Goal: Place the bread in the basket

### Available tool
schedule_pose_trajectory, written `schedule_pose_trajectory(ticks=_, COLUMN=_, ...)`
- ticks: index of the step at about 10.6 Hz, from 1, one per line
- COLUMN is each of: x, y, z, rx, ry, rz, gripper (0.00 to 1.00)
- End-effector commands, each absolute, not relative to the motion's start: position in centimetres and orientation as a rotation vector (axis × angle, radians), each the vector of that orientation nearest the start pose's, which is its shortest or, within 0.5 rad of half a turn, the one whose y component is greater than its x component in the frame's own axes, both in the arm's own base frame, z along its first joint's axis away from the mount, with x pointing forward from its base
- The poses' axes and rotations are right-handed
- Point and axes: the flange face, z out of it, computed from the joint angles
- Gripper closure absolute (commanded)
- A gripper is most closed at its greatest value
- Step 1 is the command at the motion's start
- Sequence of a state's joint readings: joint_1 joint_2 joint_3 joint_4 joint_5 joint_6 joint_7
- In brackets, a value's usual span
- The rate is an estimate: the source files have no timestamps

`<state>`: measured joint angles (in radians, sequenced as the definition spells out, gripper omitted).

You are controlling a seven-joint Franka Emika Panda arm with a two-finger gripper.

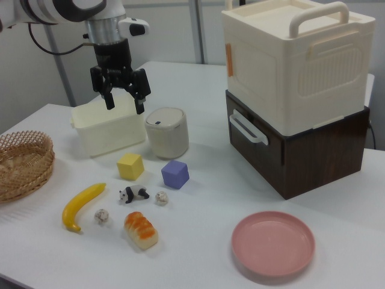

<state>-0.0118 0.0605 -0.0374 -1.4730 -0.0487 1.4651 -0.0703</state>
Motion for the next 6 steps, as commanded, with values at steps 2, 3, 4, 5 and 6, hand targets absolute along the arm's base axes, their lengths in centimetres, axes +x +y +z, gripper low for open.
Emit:
schedule_pose_trajectory(ticks=2, x=55.38, y=-3.10, z=62.82, rx=-3.191, ry=-0.066, rz=0.148, gripper=0.00)
schedule_pose_trajectory(ticks=3, x=55.37, y=-3.08, z=62.87, rx=-3.190, ry=-0.066, rz=0.148, gripper=0.00)
schedule_pose_trajectory(ticks=4, x=55.30, y=-3.08, z=62.83, rx=-3.189, ry=-0.065, rz=0.158, gripper=0.00)
schedule_pose_trajectory(ticks=5, x=55.28, y=-3.15, z=62.81, rx=-3.187, ry=-0.063, rz=0.160, gripper=0.00)
schedule_pose_trajectory(ticks=6, x=55.29, y=-3.23, z=62.82, rx=-3.187, ry=-0.061, rz=0.158, gripper=0.00)
